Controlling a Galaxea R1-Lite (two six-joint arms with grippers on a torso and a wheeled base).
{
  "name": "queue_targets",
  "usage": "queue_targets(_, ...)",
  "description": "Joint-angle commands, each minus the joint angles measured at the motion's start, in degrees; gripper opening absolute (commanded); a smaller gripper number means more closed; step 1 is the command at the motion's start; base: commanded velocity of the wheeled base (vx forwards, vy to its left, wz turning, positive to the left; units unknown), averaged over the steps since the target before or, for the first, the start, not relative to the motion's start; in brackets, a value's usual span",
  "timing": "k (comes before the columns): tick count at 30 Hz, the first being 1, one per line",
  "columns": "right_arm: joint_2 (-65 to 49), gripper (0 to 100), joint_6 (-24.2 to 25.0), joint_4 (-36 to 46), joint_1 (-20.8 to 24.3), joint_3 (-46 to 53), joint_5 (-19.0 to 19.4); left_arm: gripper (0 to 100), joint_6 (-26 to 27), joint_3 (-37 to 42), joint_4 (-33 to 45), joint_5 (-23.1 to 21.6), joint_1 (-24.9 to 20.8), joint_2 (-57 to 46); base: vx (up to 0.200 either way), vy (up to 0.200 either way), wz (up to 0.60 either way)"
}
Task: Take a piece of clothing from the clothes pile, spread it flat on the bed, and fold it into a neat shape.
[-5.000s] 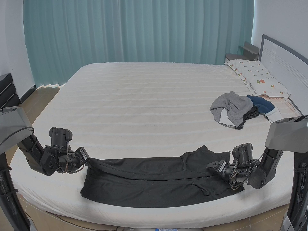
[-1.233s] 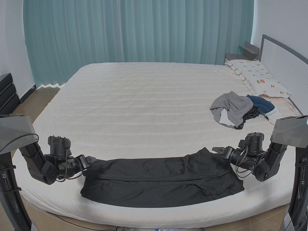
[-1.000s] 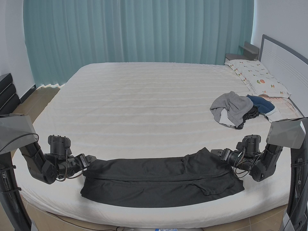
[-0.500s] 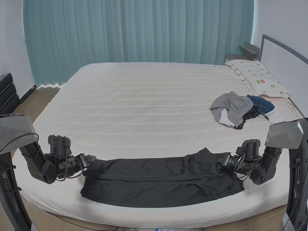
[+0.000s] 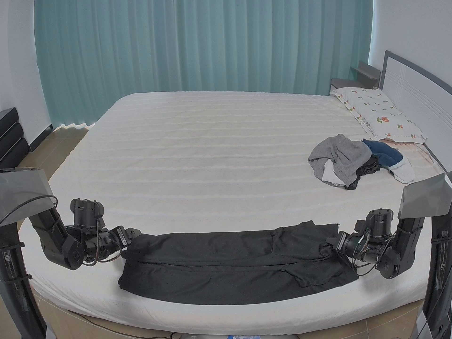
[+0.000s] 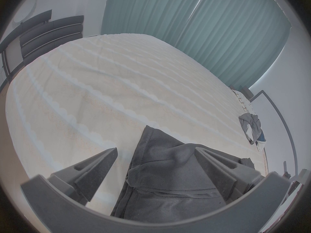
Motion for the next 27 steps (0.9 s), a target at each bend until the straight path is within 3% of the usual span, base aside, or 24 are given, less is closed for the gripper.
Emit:
queue_targets(1, -0.8, 0, -0.6, -0.2, -0.4, 2.7, 0.1, 100, 0.0, -0.1, 0.0, 0.0, 0.6, 0.5, 0.000, 0.000, 0.00)
queue_targets(23, -0.1, 0, -4.4, -2.6, -0.4, 6.8, 0.5, 100, 0.0, -0.8, 0.0, -0.1, 1.1, 2.3, 0.000, 0.000, 0.00)
queue_targets(24, 0.0, 100, -4.4, -2.6, -0.4, 6.8, 0.5, 100, 0.0, -0.8, 0.0, -0.1, 1.1, 2.4, 0.000, 0.000, 0.00)
queue_targets(27, -0.4, 100, -4.3, -2.7, -0.4, 6.8, 0.6, 100, 0.0, -0.6, 0.0, -0.3, 0.9, 2.7, 0.000, 0.000, 0.00)
